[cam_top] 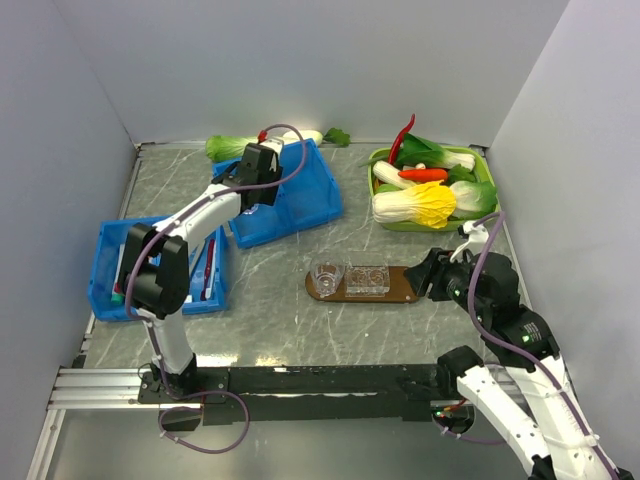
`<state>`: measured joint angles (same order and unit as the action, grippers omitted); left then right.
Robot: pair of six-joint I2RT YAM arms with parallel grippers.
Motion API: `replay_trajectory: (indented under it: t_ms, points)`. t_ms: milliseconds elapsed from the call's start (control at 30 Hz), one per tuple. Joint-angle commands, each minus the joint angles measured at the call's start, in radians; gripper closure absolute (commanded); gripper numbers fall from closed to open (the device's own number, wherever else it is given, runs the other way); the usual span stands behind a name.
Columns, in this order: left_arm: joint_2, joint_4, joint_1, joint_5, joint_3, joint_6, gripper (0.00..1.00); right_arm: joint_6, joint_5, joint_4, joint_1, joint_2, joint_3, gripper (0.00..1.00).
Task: Prepare toiletry sets of a toothbrush and toothpaste on the tray
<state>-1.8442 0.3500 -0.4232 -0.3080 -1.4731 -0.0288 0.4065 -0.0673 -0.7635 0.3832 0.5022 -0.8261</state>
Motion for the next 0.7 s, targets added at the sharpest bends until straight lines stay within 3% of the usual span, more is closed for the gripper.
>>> replay_trajectory:
  t_ms: [0,67,433,533,667]
  points:
    - [0.008,-0.045,0.018,0.044,-0.010,0.018,0.45,0.000,0.014,-0.008,-0.004,0.001,0.012,0.40]
    - [-0.021,-0.036,0.023,0.037,-0.032,0.018,0.50,0.002,0.009,-0.007,-0.004,0.007,0.008,0.40]
    - [-0.087,-0.043,0.038,-0.002,-0.070,0.064,0.55,0.011,0.006,0.003,-0.004,0.009,0.019,0.40]
    - [-0.099,-0.040,0.041,0.004,-0.078,0.063,0.61,0.012,0.001,0.009,-0.004,0.013,0.021,0.40]
    - [-0.104,-0.055,0.043,-0.003,-0.070,0.070,0.60,0.011,-0.003,0.012,-0.004,0.018,0.025,0.40]
